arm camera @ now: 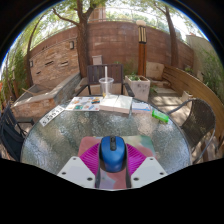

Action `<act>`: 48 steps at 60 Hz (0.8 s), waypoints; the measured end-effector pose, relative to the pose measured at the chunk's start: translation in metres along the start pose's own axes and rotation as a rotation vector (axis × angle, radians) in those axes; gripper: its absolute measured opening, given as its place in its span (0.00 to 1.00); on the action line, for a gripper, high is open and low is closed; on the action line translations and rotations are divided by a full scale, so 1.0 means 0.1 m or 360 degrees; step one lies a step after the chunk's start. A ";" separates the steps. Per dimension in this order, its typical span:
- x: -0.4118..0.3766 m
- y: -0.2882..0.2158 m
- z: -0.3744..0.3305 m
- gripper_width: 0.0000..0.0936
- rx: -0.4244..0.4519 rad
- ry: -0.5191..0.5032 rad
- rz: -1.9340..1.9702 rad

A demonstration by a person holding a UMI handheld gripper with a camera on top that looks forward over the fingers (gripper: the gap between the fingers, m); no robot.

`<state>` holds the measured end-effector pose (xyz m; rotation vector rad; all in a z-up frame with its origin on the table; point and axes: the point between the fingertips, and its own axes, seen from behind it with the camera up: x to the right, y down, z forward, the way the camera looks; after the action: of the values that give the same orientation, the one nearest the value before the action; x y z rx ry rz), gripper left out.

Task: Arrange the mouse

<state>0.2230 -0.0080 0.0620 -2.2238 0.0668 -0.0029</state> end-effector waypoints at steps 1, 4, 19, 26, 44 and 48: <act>0.04 0.07 0.06 0.37 -0.0026 0.0004 0.0000; 0.11 0.25 0.18 0.39 -0.0089 0.0004 -0.0004; 0.21 0.36 0.13 0.89 -0.0168 0.0003 -0.0034; 0.12 0.26 -0.24 0.92 -0.0083 0.0014 -0.0049; -0.15 0.05 -1.87 0.92 0.0093 0.0085 -0.0107; -0.22 0.14 -2.19 0.91 0.0105 0.0095 -0.0121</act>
<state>0.1951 -0.1896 0.1846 -2.1592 0.0146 -0.1120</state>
